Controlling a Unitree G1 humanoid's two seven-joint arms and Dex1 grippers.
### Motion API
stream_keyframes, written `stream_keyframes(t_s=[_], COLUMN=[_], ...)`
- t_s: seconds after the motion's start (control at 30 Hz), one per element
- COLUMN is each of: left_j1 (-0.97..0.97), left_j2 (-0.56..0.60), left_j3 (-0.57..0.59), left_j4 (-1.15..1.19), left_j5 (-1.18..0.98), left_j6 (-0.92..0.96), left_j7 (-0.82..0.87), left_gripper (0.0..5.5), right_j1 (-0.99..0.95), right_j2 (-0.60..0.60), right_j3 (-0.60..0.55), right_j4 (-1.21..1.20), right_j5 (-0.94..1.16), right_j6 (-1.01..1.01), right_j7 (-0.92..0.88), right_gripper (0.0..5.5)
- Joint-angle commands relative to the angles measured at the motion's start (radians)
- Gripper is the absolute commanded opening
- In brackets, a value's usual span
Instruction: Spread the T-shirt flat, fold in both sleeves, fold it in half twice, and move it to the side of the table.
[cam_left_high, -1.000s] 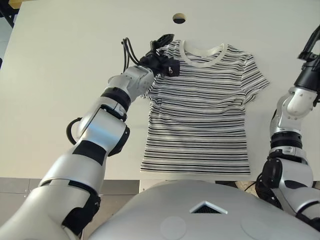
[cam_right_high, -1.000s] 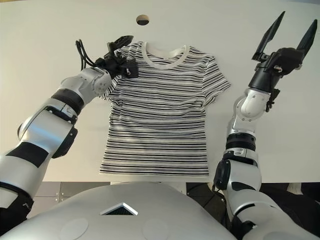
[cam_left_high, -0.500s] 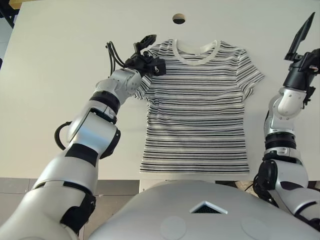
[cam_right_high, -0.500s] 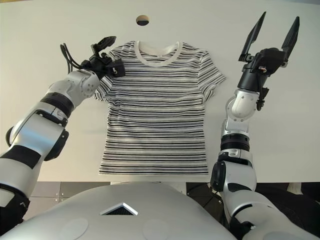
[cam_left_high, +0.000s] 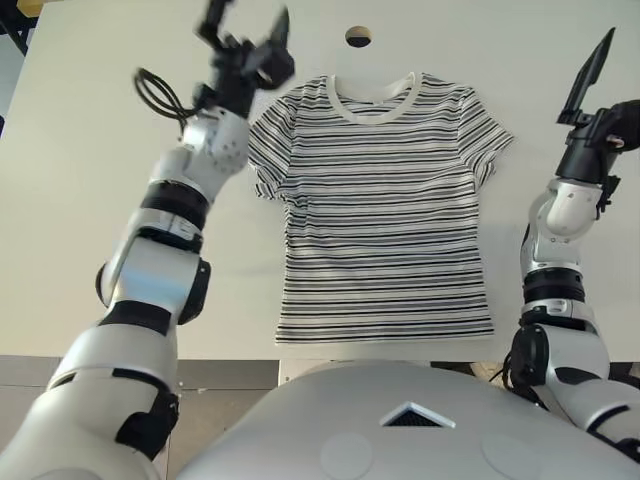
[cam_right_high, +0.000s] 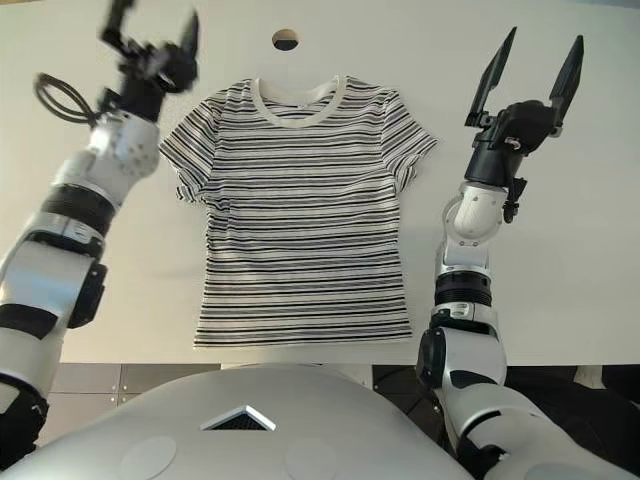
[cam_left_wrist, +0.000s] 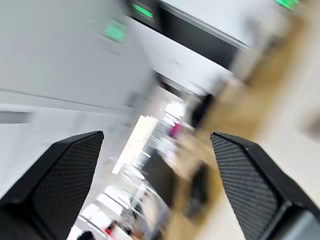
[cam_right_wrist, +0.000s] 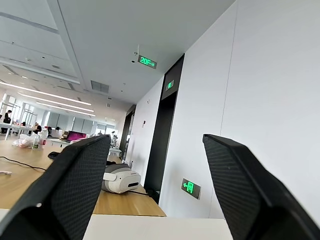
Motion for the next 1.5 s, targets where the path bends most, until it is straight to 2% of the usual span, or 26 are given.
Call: stream_keyframes(t_s=[0.03, 0.1, 0.2, 0.43, 0.6, 0.83, 1.17, 1.5], left_j1=[0.265, 0.392, 0.462, 0.344, 0.248, 0.235, 0.217, 0.241], left_j2=[0.207, 0.283, 0.341, 0.321, 0.299, 0.275, 0.273, 0.234], left_j3=[0.118, 0.105, 0.04, -0.114, -0.221, -0.334, -0.342, -0.349], left_j4=[-0.378, -0.433, -0.36, -0.112, -0.026, -0.134, -0.07, -0.073], left_j5=[0.045, 0.123, 0.232, 0.337, 0.39, 0.412, 0.397, 0.383], left_j6=[0.092, 0.175, 0.274, 0.304, 0.228, 0.1, 0.147, 0.195], left_j7=[-0.075, -0.138, -0.223, -0.382, -0.392, -0.43, -0.406, -0.373], left_gripper=[3.99, 3.99, 3.99, 3.99, 3.99, 3.99, 3.99, 2.2], right_j1=[0.014, 0.015, 0.011, 0.019, 0.021, 0.019, 0.023, 0.034], right_j2=[-0.004, -0.011, -0.017, -0.026, -0.026, -0.019, -0.017, -0.02], right_j3=[0.011, 0.015, 0.024, 0.044, 0.057, 0.075, 0.087, 0.084], right_j4=[0.0, -0.001, 0.009, 0.013, 0.018, 0.022, 0.013, -0.001], right_j5=[-0.016, -0.025, -0.052, -0.127, -0.154, -0.165, -0.156, -0.148], right_j6=[0.007, 0.007, 0.001, -0.015, -0.02, -0.022, -0.02, -0.022], right_j7=[0.008, 0.008, -0.001, -0.027, -0.045, -0.055, -0.053, -0.049], right_gripper=[3.4, 3.4, 3.4, 3.4, 3.4, 3.4, 3.4, 3.4])
